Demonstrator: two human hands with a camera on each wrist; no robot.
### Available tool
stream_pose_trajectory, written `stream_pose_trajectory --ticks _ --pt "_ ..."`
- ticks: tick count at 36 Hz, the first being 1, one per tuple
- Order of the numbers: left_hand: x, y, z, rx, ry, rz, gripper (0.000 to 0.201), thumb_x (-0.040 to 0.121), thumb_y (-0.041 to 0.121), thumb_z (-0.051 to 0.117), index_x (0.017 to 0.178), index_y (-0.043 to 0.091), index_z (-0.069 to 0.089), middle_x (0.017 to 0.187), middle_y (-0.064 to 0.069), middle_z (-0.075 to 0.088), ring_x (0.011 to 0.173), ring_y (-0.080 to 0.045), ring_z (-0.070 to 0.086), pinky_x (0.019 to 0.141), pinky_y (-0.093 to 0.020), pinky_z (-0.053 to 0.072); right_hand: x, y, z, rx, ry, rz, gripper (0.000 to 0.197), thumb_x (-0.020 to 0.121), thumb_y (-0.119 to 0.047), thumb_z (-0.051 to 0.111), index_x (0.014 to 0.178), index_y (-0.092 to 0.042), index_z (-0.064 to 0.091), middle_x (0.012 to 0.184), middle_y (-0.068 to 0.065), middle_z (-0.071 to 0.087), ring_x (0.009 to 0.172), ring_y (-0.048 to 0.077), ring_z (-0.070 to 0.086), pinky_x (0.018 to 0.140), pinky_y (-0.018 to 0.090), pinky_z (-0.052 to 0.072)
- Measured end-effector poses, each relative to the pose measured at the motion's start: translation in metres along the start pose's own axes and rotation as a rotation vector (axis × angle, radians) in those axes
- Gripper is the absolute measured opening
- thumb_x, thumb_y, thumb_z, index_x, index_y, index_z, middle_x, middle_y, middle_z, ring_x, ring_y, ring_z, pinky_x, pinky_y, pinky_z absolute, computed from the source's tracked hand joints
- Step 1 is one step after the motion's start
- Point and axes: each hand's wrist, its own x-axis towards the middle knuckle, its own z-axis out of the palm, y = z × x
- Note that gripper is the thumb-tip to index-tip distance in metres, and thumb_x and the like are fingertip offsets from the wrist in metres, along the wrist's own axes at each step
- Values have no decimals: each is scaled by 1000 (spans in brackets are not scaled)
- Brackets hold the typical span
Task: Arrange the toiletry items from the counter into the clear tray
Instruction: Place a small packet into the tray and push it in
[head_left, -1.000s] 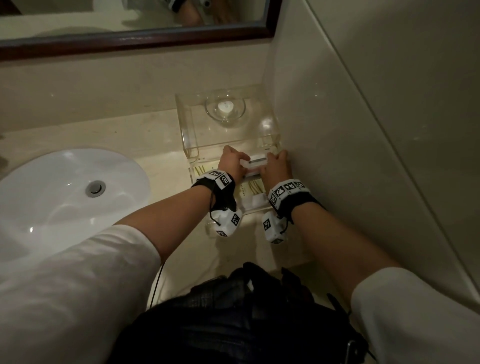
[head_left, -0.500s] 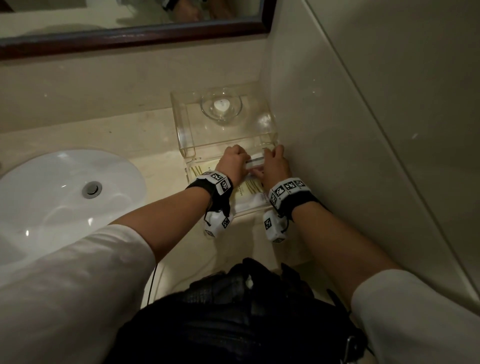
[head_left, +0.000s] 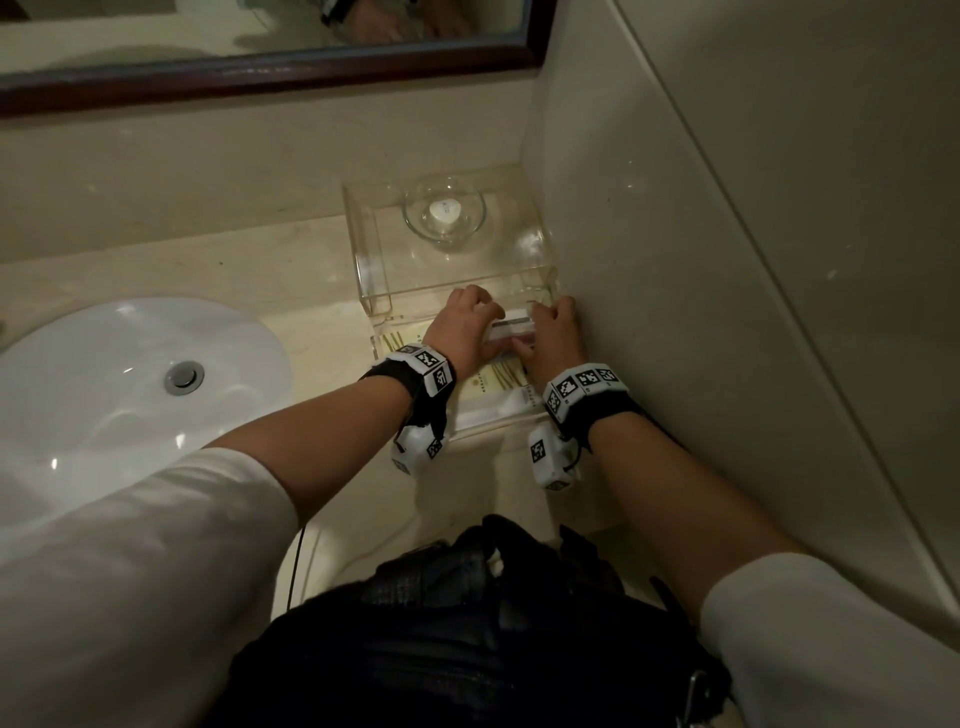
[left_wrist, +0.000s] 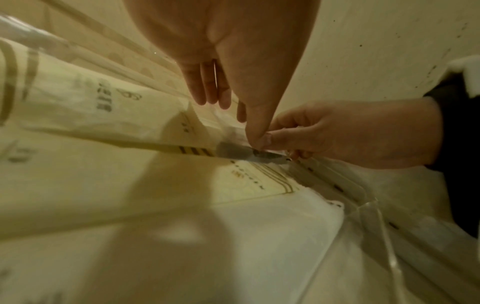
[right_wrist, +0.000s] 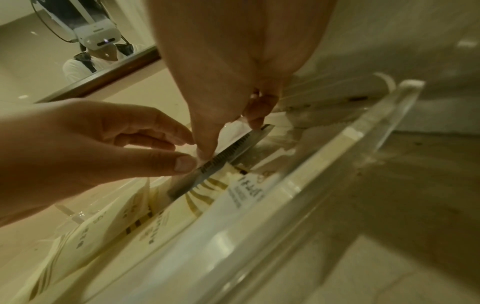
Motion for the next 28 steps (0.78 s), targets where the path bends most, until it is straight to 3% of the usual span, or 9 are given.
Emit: stream_pose_trajectory --ticks 7,13,17,22,28 --pt "-5 -5 1 44 -61 35 53 77 44 71 116 11 60 120 -12 50 112 -29 45 90 -40 47 -3 6 4 147 -32 -22 60 75 -17 77 130 -14 51 125 9 34 106 24 53 99 37 48" --pt "-5 -7 2 90 -105 40 55 81 47 66 122 13 55 116 -11 52 107 -28 47 90 -36 44 2 4 0 92 -50 -67 55 74 -13 78 123 -8 56 129 12 35 109 26 53 99 32 46" --pt "-2 -7 1 114 -106 37 50 82 50 63 118 16 59 112 -10 55 108 -28 47 89 -37 45 7 2 -2 100 -86 -51 59 72 -21 81 123 -5 56 130 12 36 107 23 53 100 32 46" --pt "-2 -3 -1 118 -84 78 50 80 54 62 108 12 65 114 -12 52 105 -29 49 81 -38 49 10 4 -3 71 -102 -59 48 79 -6 71 124 -6 56 132 12 36 114 27 52 103 37 44" --pt "-2 -2 1 135 -102 83 50 84 53 58 111 12 59 114 -13 51 101 -30 50 75 -38 51 10 6 -2 -5 -99 -74 47 83 -6 64 129 -4 52 137 13 34 116 28 50 105 34 41"
